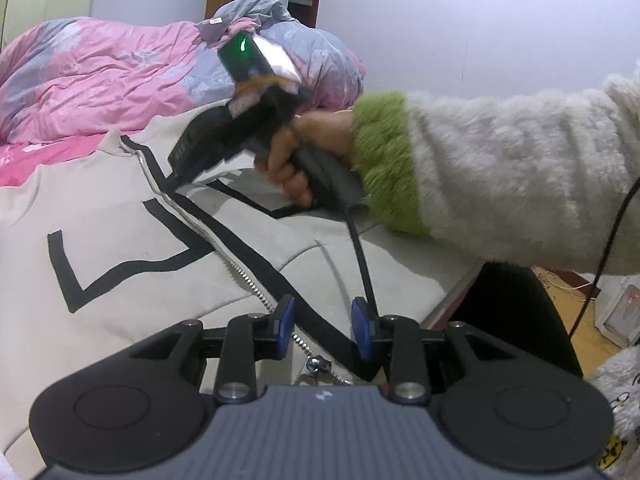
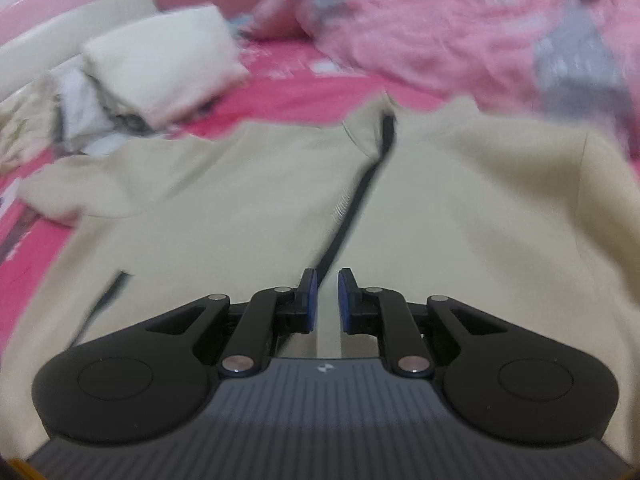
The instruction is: Fold clothes
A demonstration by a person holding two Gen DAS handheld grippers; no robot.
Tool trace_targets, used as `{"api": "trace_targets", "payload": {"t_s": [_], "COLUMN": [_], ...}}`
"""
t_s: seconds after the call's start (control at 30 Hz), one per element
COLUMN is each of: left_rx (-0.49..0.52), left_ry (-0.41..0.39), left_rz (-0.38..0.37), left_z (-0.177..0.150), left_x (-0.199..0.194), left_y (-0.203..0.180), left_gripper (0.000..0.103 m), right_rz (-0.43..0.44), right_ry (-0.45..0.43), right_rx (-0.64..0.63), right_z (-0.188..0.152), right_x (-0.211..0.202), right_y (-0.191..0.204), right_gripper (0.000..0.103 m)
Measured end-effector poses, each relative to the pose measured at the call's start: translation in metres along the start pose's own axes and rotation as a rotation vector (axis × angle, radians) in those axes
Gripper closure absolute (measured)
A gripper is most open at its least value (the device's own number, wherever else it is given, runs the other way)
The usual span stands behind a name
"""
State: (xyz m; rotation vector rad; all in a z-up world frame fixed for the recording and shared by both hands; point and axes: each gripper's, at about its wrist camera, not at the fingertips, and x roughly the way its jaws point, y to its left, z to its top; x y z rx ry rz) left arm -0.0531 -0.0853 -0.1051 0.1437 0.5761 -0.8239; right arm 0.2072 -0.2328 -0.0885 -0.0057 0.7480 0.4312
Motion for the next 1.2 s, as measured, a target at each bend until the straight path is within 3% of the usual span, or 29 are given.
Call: {"api": "trace_targets", "payload": {"t_s": [0.17, 0.27, 0.33, 0.43, 0.63, 0.77, 1.0, 1.2], "left_rx": [0.005, 0.005, 0.001, -0.02, -0.069, -0.108, -0.118, -0.182], "left_ry": [0.004, 0.006, 0.009, -0.015, -0.079, -0.11, -0.052, -0.008], "left_rz": [0.008, 0.009, 0.01, 0.013, 0.017, 0.012, 0.052, 0.064], "left_z": [0.0, 0.0, 0.001, 0.005, 0.015, 0.029, 0.076, 0.109], "left_x": [-0.001, 0.0, 0.0, -0.009, -0.032, -0.035, 0.006, 0.054], "left_y": [0.0, 0.0, 0.001, 0.007, 0.024, 0.039, 0.059, 0.077], "left_gripper": [0.07, 0.07, 0.07, 0.07, 0.064, 0.06, 0.058, 0.056], "right_rz": [0.033, -0.004, -0.02, -0.007, -0.014, -0.085, -0.192, -0.211], "right_ry": [-0.021, -0.078, -0.008, -0.02, -0.105, -0.126, -0.183, -0.3], "right_rx": [0.093, 0.099, 0.128, 0.136, 0.12, 0.167, 0.325, 0.52], "right_z": [0.002, 0.003, -0.006, -0.005, -0.006, -0.035, -0.09, -0.131], "right_x": [-0.002, -0.013, 0.003, -0.001, -0.063, -0.107, -0.174, -0.227], "right_y": [-0.012, -0.015, -0.023, -0.024, -0.027, -0.045, -0.086, -0.116], "right_gripper": [0.091, 0.091, 0.092, 0.091, 0.086, 0.085, 0.084, 0.079]}}
